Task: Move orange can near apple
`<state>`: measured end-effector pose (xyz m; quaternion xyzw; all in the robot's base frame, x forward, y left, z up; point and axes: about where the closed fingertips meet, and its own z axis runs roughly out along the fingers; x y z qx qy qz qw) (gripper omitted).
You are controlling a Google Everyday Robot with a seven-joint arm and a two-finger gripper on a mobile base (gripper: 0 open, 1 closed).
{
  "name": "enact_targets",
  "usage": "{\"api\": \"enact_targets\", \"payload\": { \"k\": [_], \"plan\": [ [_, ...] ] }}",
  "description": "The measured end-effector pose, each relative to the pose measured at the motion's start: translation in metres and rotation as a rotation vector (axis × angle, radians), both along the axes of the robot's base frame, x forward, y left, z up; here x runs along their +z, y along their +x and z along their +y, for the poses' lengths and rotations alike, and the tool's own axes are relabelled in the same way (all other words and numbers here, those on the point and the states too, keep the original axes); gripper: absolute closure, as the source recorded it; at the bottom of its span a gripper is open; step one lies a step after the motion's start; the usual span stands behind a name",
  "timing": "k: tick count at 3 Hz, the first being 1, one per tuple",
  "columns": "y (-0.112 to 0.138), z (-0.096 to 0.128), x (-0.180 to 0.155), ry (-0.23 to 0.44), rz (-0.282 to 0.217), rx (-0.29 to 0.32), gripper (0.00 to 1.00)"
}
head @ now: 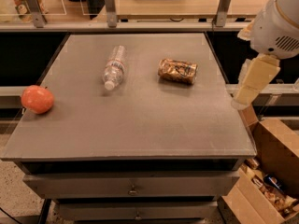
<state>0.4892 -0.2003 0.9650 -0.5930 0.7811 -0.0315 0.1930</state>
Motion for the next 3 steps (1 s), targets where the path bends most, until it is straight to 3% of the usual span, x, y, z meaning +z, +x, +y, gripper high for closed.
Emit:
{"api": "enact_targets", "payload": {
  "k": [2,3],
  "plan": [
    [0.073,0.005,-0.029,0.066,-0.074,-0.058,0.00],
    [0.101,0.018,-0.038,0.107,-0.126,-0.043,0.00]
  ]
}}
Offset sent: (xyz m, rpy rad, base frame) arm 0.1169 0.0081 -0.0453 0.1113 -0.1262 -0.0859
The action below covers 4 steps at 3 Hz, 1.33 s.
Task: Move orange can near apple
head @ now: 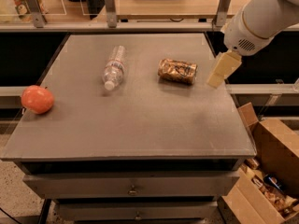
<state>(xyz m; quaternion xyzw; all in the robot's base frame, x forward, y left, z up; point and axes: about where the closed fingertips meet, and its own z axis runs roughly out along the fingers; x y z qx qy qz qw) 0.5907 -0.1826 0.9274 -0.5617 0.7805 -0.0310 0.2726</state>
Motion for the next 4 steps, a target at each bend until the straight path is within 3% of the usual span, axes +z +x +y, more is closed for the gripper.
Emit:
{"api": "enact_targets", "payload": {
  "k": [2,4],
  "plan": [
    [0.044,0.040,-0.029,0.082,-0.012,0.052,0.00],
    [0.065,0.061,-0.070,0.125,0.040,0.044,0.00]
  ]
}}
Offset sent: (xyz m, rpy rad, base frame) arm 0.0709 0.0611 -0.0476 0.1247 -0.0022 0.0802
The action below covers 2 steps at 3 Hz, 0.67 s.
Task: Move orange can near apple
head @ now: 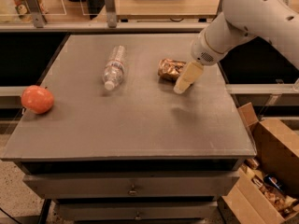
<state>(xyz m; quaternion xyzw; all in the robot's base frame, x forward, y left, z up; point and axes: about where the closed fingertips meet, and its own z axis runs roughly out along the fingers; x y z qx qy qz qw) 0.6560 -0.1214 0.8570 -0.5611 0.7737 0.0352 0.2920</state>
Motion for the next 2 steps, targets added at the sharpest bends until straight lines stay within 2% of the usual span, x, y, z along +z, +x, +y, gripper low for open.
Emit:
{"api": "enact_targets", "payload": {
  "k": [1,2],
  "plan": [
    [0.0022,0.0052,-0.0087,0.005,0.020,-0.007,0.19],
    [0.0013,0.0086,-0.0100,0.005,0.028,-0.013,0.42]
  ]
}}
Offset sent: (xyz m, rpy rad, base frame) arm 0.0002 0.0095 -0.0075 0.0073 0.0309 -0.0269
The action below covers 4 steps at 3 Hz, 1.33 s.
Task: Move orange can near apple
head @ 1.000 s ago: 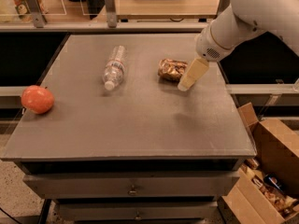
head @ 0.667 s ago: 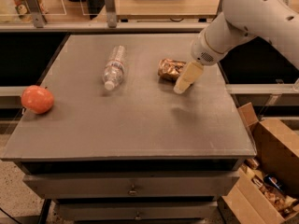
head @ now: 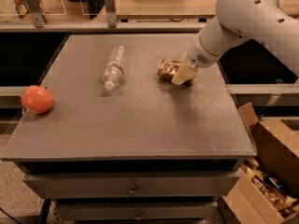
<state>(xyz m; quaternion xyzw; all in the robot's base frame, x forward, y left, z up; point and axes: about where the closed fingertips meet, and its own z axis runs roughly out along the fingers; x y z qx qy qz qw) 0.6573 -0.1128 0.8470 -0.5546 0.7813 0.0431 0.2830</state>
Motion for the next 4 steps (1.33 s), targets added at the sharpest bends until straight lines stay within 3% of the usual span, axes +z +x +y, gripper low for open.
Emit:
{"api": "enact_targets", "payload": {
  "k": [2,3,4],
  "plan": [
    [-0.007,0.005,0.023,0.030,-0.031,0.003,0.88],
    [-0.019,0.018,0.051,0.087,-0.048,0.049,1.00],
    [-0.034,0.052,0.066,0.095,-0.053,0.137,1.00]
  ]
}}
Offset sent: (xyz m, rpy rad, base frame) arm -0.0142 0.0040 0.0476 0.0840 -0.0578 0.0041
